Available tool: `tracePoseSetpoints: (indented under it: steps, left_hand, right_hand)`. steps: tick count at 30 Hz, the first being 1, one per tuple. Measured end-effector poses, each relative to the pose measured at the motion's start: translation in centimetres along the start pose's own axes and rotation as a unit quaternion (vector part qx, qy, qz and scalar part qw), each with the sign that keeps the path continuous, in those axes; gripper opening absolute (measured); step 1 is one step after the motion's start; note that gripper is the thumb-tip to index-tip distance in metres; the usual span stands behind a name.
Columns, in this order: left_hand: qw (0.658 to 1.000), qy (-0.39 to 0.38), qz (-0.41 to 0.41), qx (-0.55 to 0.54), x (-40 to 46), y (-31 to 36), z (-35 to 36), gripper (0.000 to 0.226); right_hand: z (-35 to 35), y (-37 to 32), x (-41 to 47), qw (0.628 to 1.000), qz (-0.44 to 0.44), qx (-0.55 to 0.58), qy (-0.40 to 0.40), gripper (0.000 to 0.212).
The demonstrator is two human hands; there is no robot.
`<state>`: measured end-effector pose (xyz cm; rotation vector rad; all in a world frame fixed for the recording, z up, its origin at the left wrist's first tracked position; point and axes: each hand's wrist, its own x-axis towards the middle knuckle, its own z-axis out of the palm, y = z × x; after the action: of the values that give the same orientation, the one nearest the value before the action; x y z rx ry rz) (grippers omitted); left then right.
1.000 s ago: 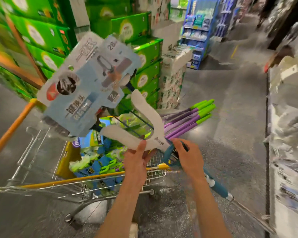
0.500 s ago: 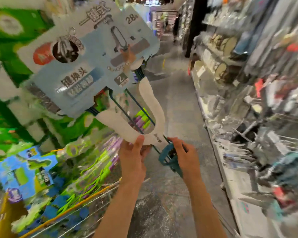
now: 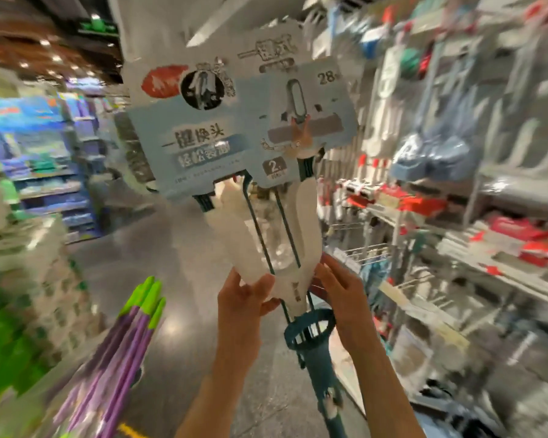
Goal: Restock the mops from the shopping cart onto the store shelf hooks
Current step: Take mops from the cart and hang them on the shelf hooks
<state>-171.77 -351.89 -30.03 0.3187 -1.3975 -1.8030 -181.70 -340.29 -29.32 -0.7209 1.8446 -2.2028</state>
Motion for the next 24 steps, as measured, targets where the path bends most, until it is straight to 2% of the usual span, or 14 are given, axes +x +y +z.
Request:
tracePoseSetpoints:
  steps: [3, 9, 12, 18, 24]
  left_hand:
    - [0.997, -0.076, -0.012, -0.016, 0.1, 0.8, 2.1, 0.043]
    - [0.978, -0.201, -0.026, -0.058, -0.1, 2.3, 6.9, 0.034]
    - [0.961, -0.261, -0.028, -0.083, -0.8, 3.1, 9.5, 0.032]
    - [0.934, -0.342, -0.023, -0.098, -2.8, 5.1, 15.1, 0.022]
    - [0.912, -0.392, 0.01, -0.117, -5.8, 7.8, 21.7, 0.032]
  right_hand:
    - [-2.1, -2.8, -1.0, 0.998, -0.027, 0.005, 0.055, 0.03]
    - [-5.9, -7.3, -3.7, 0.983, -0.05, 0.043, 0.174, 0.04]
    - [-7.9, -9.8, -5.3, 0.972, -0.076, 0.021, 0.22, 0.045]
    - [-12.0, -14.0, -8.6, 0.952, -0.129, -0.017, 0.276, 0.043]
    - [-16.8, -18.2, -10.8, 0.925, -0.175, -0.029, 0.335, 0.045]
